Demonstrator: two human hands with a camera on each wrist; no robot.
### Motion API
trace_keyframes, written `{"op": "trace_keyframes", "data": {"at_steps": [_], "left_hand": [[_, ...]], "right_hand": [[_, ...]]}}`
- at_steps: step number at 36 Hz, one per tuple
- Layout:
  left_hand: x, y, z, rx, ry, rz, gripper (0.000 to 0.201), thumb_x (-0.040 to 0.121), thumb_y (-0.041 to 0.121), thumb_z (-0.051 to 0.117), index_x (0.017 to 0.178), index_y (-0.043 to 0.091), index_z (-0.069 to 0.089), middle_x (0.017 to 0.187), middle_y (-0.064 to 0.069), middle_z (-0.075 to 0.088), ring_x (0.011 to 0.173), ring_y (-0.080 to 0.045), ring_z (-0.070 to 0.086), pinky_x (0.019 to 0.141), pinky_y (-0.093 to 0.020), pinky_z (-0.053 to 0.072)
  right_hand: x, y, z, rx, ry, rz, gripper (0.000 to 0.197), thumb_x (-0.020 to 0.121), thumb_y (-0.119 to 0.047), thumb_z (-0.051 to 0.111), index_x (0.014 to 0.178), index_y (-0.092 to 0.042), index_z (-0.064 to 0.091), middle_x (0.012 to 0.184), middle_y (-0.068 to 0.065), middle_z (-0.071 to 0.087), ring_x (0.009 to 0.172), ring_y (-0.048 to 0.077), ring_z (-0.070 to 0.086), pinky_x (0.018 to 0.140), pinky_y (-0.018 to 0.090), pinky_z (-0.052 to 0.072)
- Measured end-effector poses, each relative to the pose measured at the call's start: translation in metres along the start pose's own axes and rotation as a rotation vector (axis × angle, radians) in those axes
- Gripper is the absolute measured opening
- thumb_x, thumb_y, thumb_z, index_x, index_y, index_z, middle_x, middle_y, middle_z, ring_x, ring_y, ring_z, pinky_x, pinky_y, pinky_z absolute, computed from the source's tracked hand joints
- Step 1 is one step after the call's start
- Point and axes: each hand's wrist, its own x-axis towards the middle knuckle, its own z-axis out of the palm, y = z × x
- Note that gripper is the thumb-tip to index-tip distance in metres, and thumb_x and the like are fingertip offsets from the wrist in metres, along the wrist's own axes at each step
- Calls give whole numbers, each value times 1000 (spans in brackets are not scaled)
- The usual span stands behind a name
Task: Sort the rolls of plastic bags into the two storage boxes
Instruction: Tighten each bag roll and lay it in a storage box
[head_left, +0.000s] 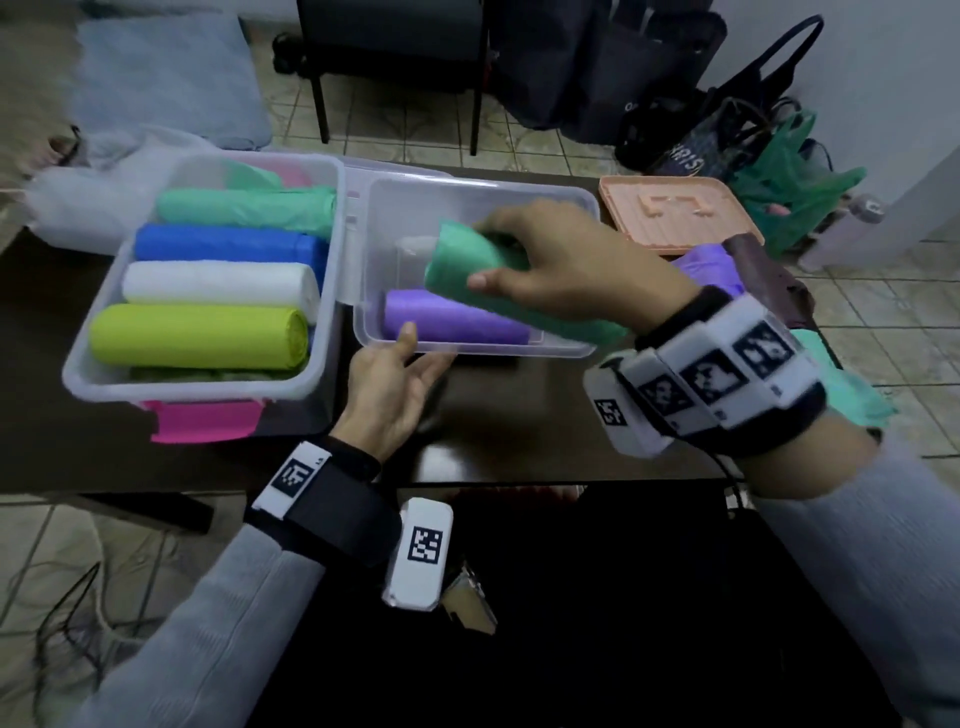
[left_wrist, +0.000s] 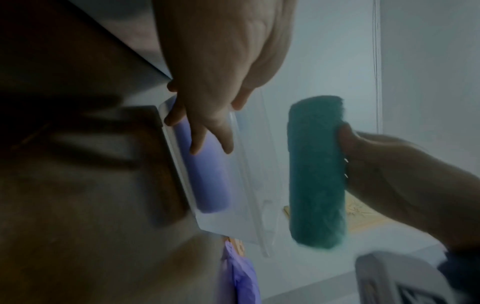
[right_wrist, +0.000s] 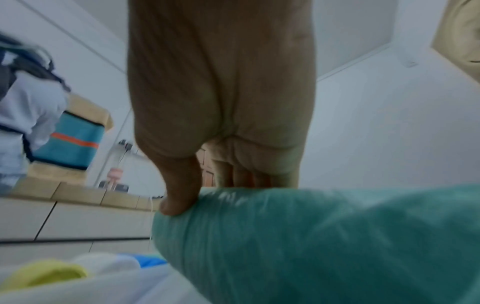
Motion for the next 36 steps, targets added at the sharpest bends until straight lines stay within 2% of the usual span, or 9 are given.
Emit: {"op": "trace_keyframes", "data": {"at_steps": [3, 8, 12, 15, 21, 25, 30, 33, 36], "left_hand": [[-6, -2, -2, 0, -44, 5, 19, 99, 0, 39, 87, 4, 52, 62, 0, 66, 58, -15, 68, 68, -34, 58], [-10, -4, -5, -30, -35, -31, 16, 97, -1, 41, 88, 2, 53, 68, -5, 66, 66, -17, 67, 65, -31, 59], [-10, -5, -8, -31, -21, -51, 17, 97, -1, 42, 82, 4, 47, 69, -6, 56, 77, -21, 61, 69, -34, 59], [-9, -6, -11, -43, -15, -46, 22, 96, -3, 43, 76, 5, 45, 56, -1, 53, 67, -18, 61, 77, -38, 57], [-9, -8, -13, -68, -38, -36, 27, 95, -4, 43, 70, 5, 45, 48, 0, 52, 69, -19, 54, 66, -34, 60], [-8, -7, -11, -91, -23, -39, 25, 95, -6, 44, 72, 6, 45, 48, 0, 49, 69, -20, 52, 62, -34, 60], [-10, -8, -10, -76, -19, -34, 26, 95, -5, 43, 71, 6, 45, 47, 1, 51, 74, -23, 54, 63, -33, 60], [-11, -7, -9, -68, -17, -28, 28, 95, -5, 44, 69, 6, 45, 47, 1, 50, 73, -24, 54, 62, -32, 60], [-12, -7, -9, -66, -14, -24, 29, 95, -5, 44, 68, 7, 43, 46, 1, 50, 73, -23, 53, 62, -31, 60]], "right_hand": [[32, -5, 12, -23, 23, 16, 38, 89, -29, 61, 120, -8, 58, 119, 10, 61, 107, 23, 54, 70, 18, 28], [76, -2, 41, -100, -99, 91, 38, 89, -28, 61, 119, -5, 57, 121, 14, 59, 111, 29, 54, 84, 29, 41], [95, 0, 56, -142, -172, 109, 44, 90, -29, 61, 125, -4, 53, 127, 15, 56, 117, 31, 51, 91, 33, 41], [104, 1, 61, -144, -200, 110, 45, 92, -30, 59, 127, -4, 51, 130, 15, 53, 119, 31, 49, 93, 33, 39], [109, 4, 65, -181, -240, 105, 45, 97, -30, 49, 134, -4, 45, 137, 15, 47, 125, 31, 44, 97, 31, 34], [106, 8, 68, -160, -166, 112, 51, 93, -34, 55, 136, -9, 44, 137, 14, 48, 125, 30, 45, 102, 37, 37], [99, 18, 66, -196, -23, 211, 56, 87, -50, 58, 124, -7, 55, 123, 12, 58, 113, 31, 55, 86, 37, 44], [97, 23, 61, -146, -134, 264, 53, 95, -48, 46, 113, 0, 60, 113, 18, 62, 103, 31, 56, 78, 31, 38], [93, 24, 55, -2, -224, 294, 45, 102, -34, 35, 121, 0, 58, 122, 18, 58, 110, 31, 53, 84, 28, 36]]}}
